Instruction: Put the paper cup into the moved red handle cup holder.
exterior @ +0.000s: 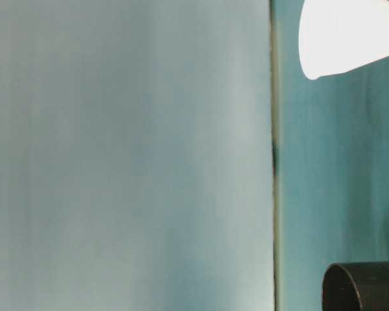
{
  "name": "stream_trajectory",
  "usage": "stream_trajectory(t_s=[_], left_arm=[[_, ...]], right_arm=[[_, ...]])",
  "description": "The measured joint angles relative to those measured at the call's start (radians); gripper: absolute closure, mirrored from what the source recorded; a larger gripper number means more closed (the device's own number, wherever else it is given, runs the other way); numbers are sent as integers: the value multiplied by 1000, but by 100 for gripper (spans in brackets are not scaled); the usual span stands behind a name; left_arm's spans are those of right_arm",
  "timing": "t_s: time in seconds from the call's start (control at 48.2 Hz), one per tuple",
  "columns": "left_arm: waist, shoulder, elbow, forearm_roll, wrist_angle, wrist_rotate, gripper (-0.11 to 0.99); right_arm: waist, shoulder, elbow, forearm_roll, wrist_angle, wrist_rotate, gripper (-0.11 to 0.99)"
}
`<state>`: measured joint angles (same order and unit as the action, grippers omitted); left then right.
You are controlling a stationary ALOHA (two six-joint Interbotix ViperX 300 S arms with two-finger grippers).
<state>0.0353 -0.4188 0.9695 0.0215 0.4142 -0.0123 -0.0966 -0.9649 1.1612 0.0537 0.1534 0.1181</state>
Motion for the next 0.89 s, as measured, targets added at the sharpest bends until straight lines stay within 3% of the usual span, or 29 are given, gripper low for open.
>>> stream_trajectory(t_s=[0.208, 0.893], left_arm=[[0, 94, -5, 0, -51, -3, -6], [0, 232, -23, 0, -87, -2, -6]], right_arm=[[0, -2, 0, 0, 3, 0, 98], [0, 0, 0, -2, 18, 0, 99]])
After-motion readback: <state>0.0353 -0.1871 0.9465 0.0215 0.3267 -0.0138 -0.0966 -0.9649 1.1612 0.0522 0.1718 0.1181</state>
